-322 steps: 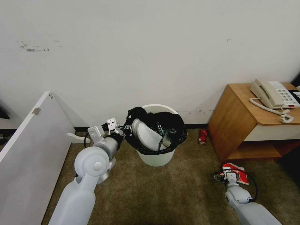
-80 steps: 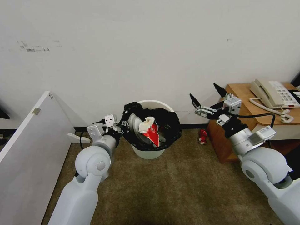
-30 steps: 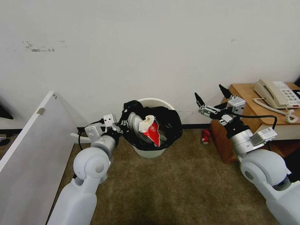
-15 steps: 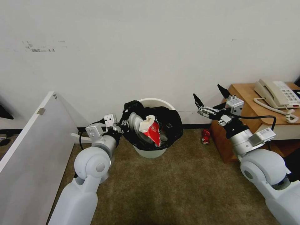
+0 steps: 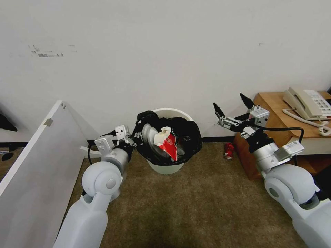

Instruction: Pick up the trash bin, then pick up the garbage from the floor and place it into the trash bin.

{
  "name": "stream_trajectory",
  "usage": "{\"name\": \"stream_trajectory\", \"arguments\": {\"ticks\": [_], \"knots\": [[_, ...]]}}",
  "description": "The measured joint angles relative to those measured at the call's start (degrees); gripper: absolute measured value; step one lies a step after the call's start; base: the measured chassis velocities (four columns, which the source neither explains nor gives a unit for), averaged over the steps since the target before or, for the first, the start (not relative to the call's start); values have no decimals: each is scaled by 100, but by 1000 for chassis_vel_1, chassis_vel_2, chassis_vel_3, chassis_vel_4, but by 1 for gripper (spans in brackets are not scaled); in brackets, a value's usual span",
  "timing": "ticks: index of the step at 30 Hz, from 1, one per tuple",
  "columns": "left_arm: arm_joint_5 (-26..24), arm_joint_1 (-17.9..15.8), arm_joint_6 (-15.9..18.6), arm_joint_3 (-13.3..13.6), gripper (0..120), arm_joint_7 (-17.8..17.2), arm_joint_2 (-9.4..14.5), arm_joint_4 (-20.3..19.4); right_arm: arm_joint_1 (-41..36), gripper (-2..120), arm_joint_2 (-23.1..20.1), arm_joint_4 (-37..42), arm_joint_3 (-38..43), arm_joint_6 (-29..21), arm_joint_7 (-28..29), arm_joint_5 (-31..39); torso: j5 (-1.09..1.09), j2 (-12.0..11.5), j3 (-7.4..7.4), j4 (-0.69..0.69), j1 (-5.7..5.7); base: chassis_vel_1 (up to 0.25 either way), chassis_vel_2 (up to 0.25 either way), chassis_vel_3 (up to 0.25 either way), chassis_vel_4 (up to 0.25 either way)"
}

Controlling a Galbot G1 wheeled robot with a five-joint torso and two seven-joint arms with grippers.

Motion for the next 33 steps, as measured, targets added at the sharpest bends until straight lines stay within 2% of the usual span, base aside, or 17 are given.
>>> {"name": "stream_trajectory", "arguments": {"ticks": [16,33], "knots": [[-7,-2,0,16,4,-11,-13,3,4,100,15,-67,-11,-88,-173,-129,0,0,0,0,0,0,0,0,0],[-84,-32,8,20,4,-61,-15,15,36,100,32,-103,-13,163,-285,-146,0,0,0,0,0,-6,9,7,-8]]}}
